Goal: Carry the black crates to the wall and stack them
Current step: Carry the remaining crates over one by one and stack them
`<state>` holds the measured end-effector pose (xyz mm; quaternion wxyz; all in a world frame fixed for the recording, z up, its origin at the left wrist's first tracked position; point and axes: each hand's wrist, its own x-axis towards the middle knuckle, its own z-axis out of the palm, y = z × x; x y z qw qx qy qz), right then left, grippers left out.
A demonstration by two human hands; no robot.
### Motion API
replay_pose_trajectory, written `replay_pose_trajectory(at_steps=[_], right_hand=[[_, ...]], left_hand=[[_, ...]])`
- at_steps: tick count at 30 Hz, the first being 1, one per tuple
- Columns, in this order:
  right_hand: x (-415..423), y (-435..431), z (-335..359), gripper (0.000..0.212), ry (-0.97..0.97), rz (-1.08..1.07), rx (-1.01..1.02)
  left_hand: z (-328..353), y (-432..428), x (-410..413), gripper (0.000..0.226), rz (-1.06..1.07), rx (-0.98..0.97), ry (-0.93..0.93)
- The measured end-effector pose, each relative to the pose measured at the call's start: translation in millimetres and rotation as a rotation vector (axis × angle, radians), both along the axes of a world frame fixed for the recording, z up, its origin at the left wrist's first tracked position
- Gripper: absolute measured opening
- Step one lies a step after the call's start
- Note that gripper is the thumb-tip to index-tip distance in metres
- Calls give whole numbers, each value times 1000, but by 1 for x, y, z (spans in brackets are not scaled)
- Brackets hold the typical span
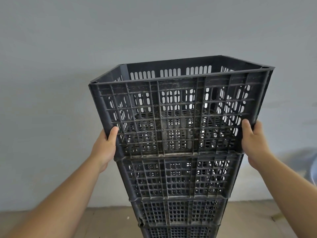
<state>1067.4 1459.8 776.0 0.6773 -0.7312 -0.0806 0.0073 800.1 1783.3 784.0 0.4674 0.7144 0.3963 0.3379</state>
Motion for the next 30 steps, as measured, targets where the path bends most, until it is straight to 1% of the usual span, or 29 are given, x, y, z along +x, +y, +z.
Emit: replay_pose_trajectory(at_steps=[11, 17, 20, 24, 25, 26, 28, 30], right_hand=[[-6, -5, 2, 25, -15, 8, -39], [-10, -12, 13, 28, 16, 55, -122], [-12, -14, 24, 25, 13, 78, -174], [-13, -15, 41, 20, -18, 49, -203], [-15, -15, 47, 22, -27, 45, -200], [-16, -15, 52, 27, -35, 44, -192], [-21, -16, 64, 48, -55, 37, -173], [-28, -18, 78, 64, -96, 10, -171]], left_hand=[[-6, -3, 1, 47, 43, 20, -3], [0, -8, -6, 47, 22, -8, 71], [6, -14, -11, 49, 1, -38, 120], [19, -18, -15, 41, 6, 21, 131], [23, -19, -16, 41, 6, 50, 116], [28, -19, -15, 46, -2, 70, 87], [39, -19, -15, 61, -13, 96, 5], [53, -20, -15, 68, 17, 129, -83]])
